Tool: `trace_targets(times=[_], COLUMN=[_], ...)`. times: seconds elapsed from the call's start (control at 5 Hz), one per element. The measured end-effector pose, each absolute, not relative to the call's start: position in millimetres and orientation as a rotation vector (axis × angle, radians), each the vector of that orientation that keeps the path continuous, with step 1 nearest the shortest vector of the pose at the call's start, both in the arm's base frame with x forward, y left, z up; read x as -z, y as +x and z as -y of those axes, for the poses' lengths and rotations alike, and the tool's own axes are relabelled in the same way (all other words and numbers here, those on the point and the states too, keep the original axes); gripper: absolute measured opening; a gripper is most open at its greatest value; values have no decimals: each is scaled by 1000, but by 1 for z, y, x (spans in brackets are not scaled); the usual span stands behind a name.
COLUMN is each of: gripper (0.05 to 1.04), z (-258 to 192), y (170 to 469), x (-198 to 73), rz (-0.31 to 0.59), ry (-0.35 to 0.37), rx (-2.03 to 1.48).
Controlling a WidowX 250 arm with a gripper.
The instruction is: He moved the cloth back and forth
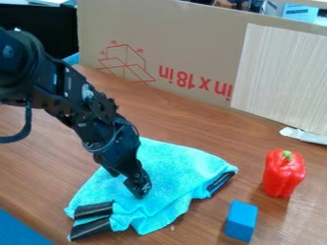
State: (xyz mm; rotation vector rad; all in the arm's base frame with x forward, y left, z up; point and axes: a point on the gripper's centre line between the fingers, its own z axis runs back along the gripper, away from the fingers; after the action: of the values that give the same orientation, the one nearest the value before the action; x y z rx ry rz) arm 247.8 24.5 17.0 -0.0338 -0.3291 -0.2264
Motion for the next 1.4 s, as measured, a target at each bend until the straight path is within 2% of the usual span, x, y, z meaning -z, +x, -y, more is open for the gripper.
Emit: trace_targets(times=[0.2, 0.6, 1.0, 1.2, 1.4], gripper=[1002, 1001, 1001, 1001, 1000], z=[-23, -33, -40, -40, -40], y=[258, 334, 390, 410, 412], x=[-18, -24, -28, -30, -31], rz=[327, 317, 329, 330, 323], ry=[-42, -72, -95, -115, -127], rx=[192, 4, -99, -132, -143])
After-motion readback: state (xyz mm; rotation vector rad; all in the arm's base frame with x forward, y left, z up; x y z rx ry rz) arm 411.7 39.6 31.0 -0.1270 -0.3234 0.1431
